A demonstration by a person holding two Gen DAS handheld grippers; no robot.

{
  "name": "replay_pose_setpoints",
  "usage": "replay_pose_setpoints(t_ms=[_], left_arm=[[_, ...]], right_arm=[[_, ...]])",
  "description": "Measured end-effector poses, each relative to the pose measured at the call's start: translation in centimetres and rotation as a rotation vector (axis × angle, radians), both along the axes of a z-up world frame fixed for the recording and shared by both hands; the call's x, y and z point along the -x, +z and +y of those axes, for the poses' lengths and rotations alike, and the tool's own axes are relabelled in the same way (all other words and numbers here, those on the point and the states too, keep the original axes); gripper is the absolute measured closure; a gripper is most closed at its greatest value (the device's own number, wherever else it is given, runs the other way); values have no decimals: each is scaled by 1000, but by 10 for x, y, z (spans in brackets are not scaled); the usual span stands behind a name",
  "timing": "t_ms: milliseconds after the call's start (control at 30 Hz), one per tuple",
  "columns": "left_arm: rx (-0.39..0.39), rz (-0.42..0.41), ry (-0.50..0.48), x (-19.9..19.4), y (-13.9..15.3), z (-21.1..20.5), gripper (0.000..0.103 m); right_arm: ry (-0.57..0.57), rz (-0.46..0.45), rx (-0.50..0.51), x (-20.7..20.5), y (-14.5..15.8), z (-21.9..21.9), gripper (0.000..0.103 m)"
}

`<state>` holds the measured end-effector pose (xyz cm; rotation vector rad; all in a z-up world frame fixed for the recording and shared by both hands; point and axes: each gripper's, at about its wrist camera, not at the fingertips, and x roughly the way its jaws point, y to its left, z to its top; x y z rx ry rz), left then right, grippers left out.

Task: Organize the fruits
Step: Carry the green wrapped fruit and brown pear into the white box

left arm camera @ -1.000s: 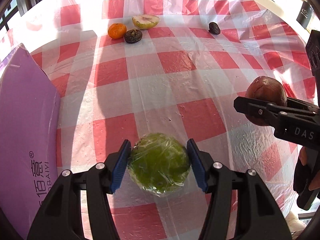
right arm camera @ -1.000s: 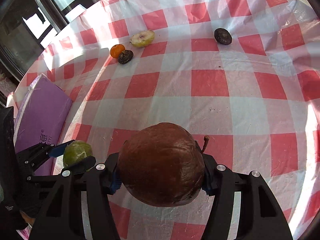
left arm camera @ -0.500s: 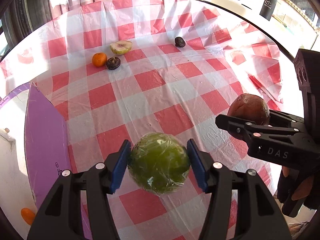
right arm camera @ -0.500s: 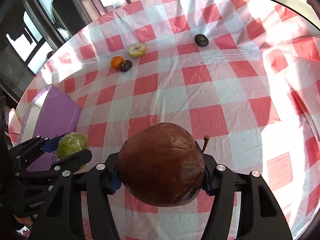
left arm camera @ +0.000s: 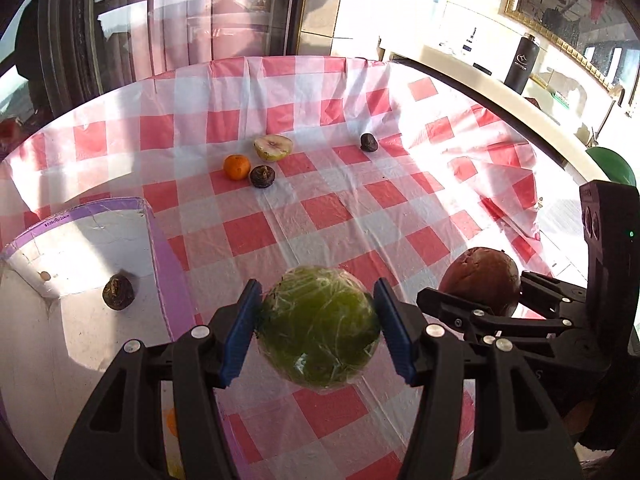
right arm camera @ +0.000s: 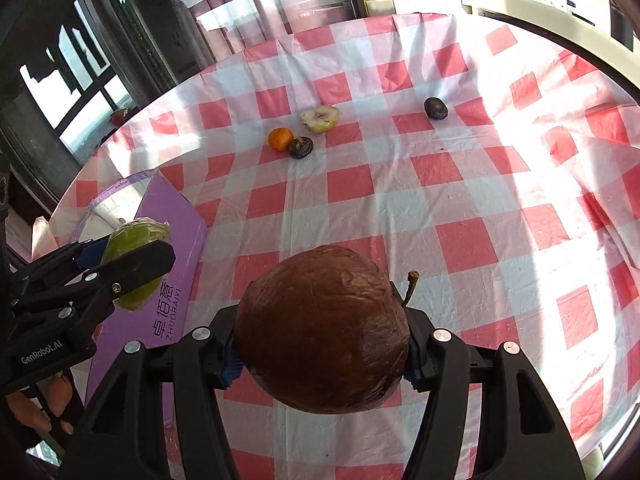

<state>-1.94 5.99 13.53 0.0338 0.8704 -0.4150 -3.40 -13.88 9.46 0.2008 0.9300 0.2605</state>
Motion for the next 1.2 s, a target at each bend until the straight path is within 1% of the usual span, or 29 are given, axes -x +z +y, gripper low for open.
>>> replay_pose_setpoints(t_ms=[200, 367, 567, 767, 900, 1000, 1200], left_arm=[[23, -49, 35, 3, 15, 38, 45], [24, -69, 73, 8, 20, 74, 45], [29, -56, 146, 15, 14, 121, 45], [19, -42, 226, 22, 6, 162, 45], [-11, -8, 297, 18, -3, 190, 45], [-47, 38, 351, 17, -14, 208, 45], [-101, 129, 451, 15, -41, 239, 45]], right_arm=[[33, -44, -2, 6, 17, 37, 44], [98, -79, 4, 11, 31, 76, 44], [211, -122, 30, 17, 47, 127, 44], [330, -152, 76, 29, 50, 173, 44], [415, -162, 103, 35, 48, 201, 44], [491, -158, 117, 41, 45, 221, 44], [637, -69, 170, 49, 21, 255, 44]])
